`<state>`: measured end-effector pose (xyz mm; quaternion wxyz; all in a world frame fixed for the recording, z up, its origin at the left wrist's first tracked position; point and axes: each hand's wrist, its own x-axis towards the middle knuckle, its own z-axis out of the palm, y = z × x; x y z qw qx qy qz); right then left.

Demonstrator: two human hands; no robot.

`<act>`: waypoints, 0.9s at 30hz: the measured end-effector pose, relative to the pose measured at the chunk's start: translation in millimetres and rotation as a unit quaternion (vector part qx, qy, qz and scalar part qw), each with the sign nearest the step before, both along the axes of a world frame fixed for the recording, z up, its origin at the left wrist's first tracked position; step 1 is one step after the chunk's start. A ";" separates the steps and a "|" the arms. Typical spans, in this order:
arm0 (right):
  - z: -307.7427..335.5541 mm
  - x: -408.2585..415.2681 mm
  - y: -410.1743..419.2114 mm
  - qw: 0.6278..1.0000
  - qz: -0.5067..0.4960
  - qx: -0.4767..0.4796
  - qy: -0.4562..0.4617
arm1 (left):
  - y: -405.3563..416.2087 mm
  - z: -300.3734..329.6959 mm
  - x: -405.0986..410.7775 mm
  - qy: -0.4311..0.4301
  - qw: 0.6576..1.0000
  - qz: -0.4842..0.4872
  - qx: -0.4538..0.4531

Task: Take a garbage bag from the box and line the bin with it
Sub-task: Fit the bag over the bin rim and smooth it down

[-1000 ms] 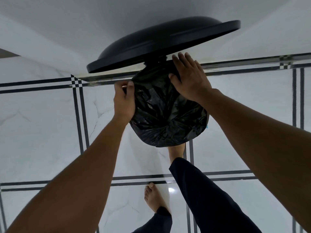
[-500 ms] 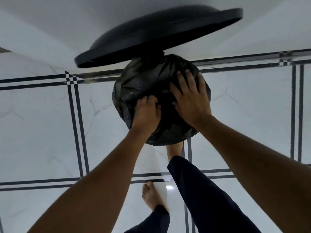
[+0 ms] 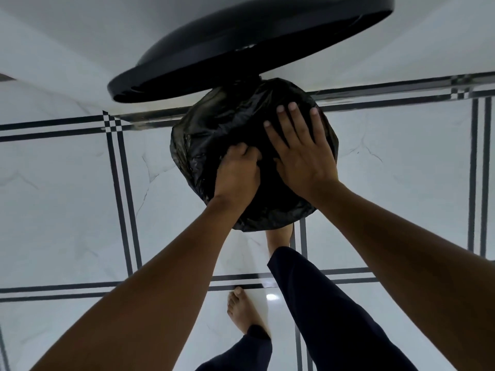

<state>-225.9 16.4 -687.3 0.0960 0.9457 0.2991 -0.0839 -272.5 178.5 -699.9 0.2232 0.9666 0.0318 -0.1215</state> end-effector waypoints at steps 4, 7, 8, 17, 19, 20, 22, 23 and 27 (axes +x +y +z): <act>-1.3 4.0 -6.2 1.000 0.001 -0.028 0.013 | -5.9 -17.1 9.9 0.136 0.990 -0.005 -0.027; -7.3 5.6 -8.7 0.998 0.018 -0.067 0.012 | -4.7 -39.3 23.7 0.275 0.958 -0.067 0.035; -8.7 5.5 -8.5 0.996 0.024 -0.080 0.010 | -4.5 -41.0 28.3 0.321 0.940 -0.095 0.060; -15.5 4.7 -9.2 0.994 0.025 -0.100 0.025 | -0.5 -69.1 31.7 0.296 0.948 -0.038 0.109; -12.8 4.9 -8.1 0.996 0.016 -0.085 0.024 | -6.8 -67.2 29.5 0.178 0.979 -0.024 0.096; -11.2 5.2 -7.9 0.997 0.012 -0.080 0.020 | -11.4 -63.5 29.8 0.145 0.987 -0.017 0.071; -8.5 6.3 -8.1 0.998 0.004 -0.065 0.014 | -21.3 -55.7 33.4 0.154 0.988 -0.010 0.016; -8.1 7.0 -8.6 0.998 0.000 -0.058 0.013 | -26.6 -55.1 35.8 0.188 0.982 -0.012 0.001; -10.6 6.4 -11.4 0.999 0.001 -0.043 0.009 | -43.1 -89.2 45.1 0.325 0.941 -0.060 0.066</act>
